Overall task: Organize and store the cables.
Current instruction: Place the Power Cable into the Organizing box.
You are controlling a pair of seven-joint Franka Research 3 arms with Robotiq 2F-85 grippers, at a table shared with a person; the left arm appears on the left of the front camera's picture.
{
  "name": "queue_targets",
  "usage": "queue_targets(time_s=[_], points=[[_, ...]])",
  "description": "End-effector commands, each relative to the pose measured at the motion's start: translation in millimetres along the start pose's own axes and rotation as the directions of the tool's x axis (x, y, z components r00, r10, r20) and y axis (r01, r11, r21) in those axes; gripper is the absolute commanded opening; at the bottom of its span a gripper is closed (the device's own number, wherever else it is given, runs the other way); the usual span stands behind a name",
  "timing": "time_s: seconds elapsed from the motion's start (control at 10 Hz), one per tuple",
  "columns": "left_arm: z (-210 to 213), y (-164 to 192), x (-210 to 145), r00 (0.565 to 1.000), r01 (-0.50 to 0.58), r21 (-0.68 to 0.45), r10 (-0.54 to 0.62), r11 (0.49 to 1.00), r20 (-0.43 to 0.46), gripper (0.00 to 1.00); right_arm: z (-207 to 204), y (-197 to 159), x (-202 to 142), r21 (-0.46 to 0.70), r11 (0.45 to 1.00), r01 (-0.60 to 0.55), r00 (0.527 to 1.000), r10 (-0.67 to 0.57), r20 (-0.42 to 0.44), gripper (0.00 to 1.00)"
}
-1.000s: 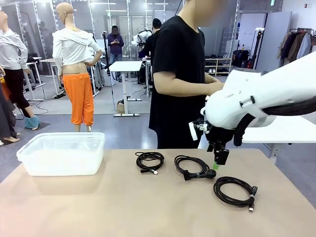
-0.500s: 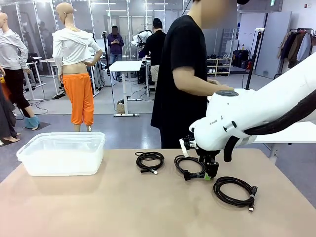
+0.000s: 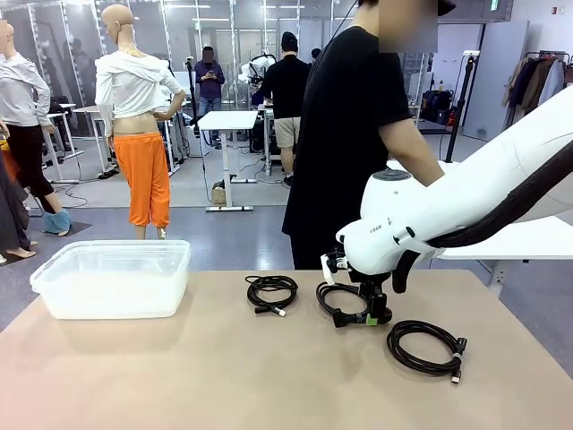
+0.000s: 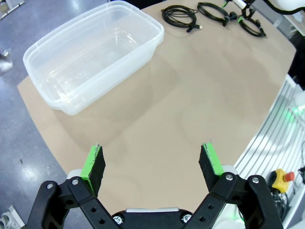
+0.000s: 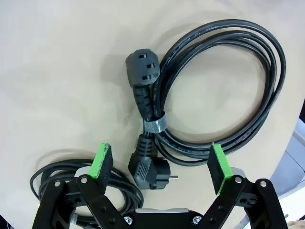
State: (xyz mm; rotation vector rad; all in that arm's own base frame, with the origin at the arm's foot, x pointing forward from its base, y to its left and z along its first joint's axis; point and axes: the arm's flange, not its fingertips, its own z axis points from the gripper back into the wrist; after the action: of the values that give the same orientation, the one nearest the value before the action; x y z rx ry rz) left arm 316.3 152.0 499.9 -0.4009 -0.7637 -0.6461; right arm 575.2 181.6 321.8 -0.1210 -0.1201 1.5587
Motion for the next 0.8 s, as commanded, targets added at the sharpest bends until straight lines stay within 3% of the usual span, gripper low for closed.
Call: queue_targets(time_s=[0.0,0.4,0.5,0.6,0.7], points=[[0.8,0.2,-1.7,1.0,0.015,-0.014,-0.015,1.0,0.011,1.0,-10.7,-9.0,11.4,0.018,1.0,0.007,0.998,-0.006,-0.057,1.0],[0.8,0.2,-1.7,1.0,0.015,-0.014,-0.015,1.0,0.011,1.0,-20.5,-5.9,23.0,0.046,0.999,0.007,0.999,-0.005,-0.05,1.0],[0.8,0.2,-1.7,1.0,0.015,-0.014,-0.015,1.0,0.011,1.0,-20.4,-5.7,24.8,0.045,0.999,0.009,0.998,-0.006,-0.056,0.88],[0.8,0.2,-1.7,1.0,0.015,-0.014,-0.015,1.0,0.011,1.0,-20.8,-6.5,24.9,0.053,0.999,0.007,0.998,-0.004,-0.058,0.49],[0.8,0.2,-1.7,1.0,0.015,-0.014,-0.015,1.0,0.011,1.0,-21.3,-6.9,25.4,0.063,0.998,0.006,0.998,-0.002,-0.062,0.29]])
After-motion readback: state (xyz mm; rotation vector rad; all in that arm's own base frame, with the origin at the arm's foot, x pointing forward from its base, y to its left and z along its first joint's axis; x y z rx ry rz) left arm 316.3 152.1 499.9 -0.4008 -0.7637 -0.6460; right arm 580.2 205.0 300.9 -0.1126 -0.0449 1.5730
